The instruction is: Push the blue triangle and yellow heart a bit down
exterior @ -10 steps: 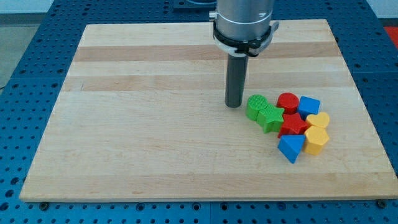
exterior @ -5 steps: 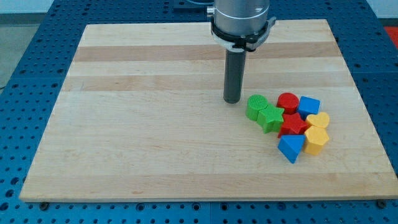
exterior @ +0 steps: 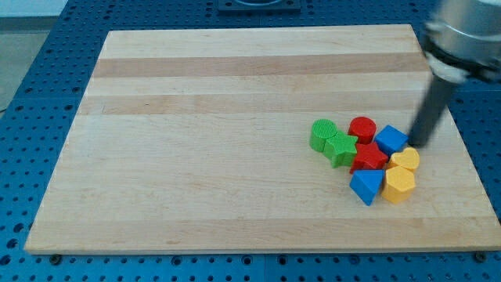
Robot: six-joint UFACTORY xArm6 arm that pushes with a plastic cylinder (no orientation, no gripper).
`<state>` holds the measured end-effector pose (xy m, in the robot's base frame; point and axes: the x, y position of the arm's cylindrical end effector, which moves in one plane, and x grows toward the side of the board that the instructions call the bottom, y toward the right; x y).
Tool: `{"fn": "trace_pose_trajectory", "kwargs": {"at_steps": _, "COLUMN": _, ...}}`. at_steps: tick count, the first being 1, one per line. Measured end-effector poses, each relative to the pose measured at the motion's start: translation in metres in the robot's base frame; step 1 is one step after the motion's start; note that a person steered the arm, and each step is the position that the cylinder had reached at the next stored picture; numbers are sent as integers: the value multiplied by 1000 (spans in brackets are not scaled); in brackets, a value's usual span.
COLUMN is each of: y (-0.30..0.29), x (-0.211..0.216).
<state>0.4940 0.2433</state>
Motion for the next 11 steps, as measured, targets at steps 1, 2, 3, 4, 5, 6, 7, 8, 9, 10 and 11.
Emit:
{"fn": "trace_pose_trajectory", "kwargs": {"at_steps": 1, "y": -48, "x": 21}}
{"fn": "trace_pose_trajectory", "kwargs": {"at_steps": 2, "y": -67, "x": -8}}
{"fn": "trace_pose_trajectory", "kwargs": {"at_steps": 3, "y": -69, "x": -33}}
{"fn": "trace_pose_trajectory", "kwargs": {"at_steps": 4, "y": -89, "x": -58}}
{"fn": "trace_pose_trajectory", "kwargs": {"at_steps": 5, "y": -105, "x": -87}}
{"fn": "trace_pose_trajectory", "kwargs": {"at_steps": 6, "y": -61, "x": -108}}
{"fn": "trace_pose_trajectory", "kwargs": {"at_steps": 7, "y": -108, "x": -148}}
{"fn": "trace_pose_trajectory", "kwargs": {"at_steps": 8, "y": -164, "x": -129}}
{"fn": "trace_pose_trajectory", "kwargs": {"at_steps": 9, "y": -123, "x": -130}}
{"fn": "trace_pose_trajectory", "kwargs": {"at_steps": 10, "y": -109, "x": -93}}
{"fn": "trace_pose_trajectory", "kwargs": {"at_steps": 11, "y": -133, "x": -67}}
